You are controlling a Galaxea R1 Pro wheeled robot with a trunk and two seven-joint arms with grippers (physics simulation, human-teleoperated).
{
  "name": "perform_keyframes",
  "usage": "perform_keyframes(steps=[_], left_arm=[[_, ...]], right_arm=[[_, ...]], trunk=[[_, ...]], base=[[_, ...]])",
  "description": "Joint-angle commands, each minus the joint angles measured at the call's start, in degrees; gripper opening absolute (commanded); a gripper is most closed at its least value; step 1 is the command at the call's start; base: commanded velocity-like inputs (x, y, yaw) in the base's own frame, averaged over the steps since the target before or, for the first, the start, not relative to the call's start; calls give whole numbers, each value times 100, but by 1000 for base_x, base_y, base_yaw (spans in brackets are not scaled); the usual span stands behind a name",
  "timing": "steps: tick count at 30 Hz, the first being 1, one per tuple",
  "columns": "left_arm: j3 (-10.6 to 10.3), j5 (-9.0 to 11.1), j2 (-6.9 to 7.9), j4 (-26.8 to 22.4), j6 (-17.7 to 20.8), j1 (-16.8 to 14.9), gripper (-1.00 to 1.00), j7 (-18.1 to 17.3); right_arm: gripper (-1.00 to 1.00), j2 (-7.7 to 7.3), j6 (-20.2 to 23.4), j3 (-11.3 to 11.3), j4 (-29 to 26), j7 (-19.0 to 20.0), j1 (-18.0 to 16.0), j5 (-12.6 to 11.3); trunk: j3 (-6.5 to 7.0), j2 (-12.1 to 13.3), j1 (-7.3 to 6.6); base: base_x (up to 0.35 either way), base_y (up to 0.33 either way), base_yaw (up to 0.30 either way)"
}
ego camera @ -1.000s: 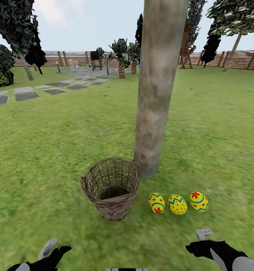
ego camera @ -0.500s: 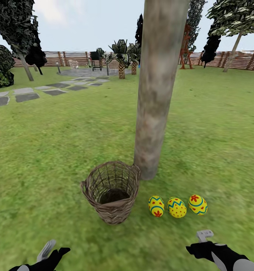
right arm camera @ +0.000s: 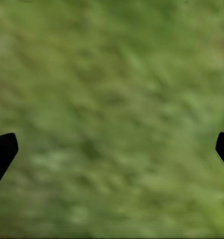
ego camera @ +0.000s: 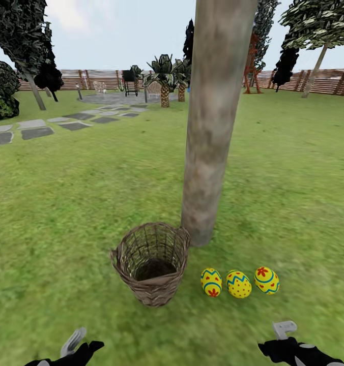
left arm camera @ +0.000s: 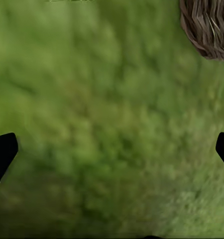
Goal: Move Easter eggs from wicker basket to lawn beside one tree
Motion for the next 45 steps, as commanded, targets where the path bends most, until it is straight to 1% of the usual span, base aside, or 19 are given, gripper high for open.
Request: perform_keyframes(steps=[1,3,4,6,7,8,12,21,25,28,33,39,45], left_arm=[[-105,21,5,2,-70,-2,100,-9],[-199,23,6,24,-181,-4,100,-7],[-228,20,10,133,-211,-4,100,-7],[-242,17,12,302,-245,-5,100,-7],[-252,14,19,434,-515,-3,100,-7],[-256,9,12,455,-630,-3,100,-7],[-258,11,10,476,-705,-6,100,-7],[-253,9,6,488,-719,-4,100,39],[-250,6,0,704,-719,-4,100,46],[-250,6,-3,771,-722,-4,100,46],[-250,6,-4,794,-727,-5,100,46],[-250,6,-4,795,-728,-3,100,46],[-250,6,-4,795,-728,-5,100,46]], right_arm=[[100,-1,-147,48,11,19,14,-63],[100,-2,-508,48,16,13,90,-72],[100,-2,-685,48,19,12,149,-76],[100,0,-805,48,21,11,201,-79],[100,-1,-871,48,19,10,244,-80],[100,2,-878,48,21,4,250,-80],[100,22,-872,48,22,-86,266,-81],[100,31,-895,48,22,-113,329,-81],[100,41,-889,48,22,-113,333,-81],[100,40,-882,48,22,-113,351,-81],[100,11,-882,48,26,-113,413,-88],[100,36,-881,48,157,-113,507,-89],[100,26,-879,41,177,-113,526,-119]], trunk=[[14,40,-24],[50,120,-67],[68,160,-89],[104,240,-133],[122,280,-155],[140,320,-177],[212,481,-265],[373,842,-463],[445,1002,-551],[499,1123,-617],[589,1323,-726],[695,1564,-858],[758,1804,-990]], base=[[0,0,0],[0,0,0],[0,0,0],[0,0,0],[0,0,0],[0,0,0],[0,0,0],[0,0,0],[0,0,0],[0,0,0],[0,0,0],[0,0,0],[0,0,0]])
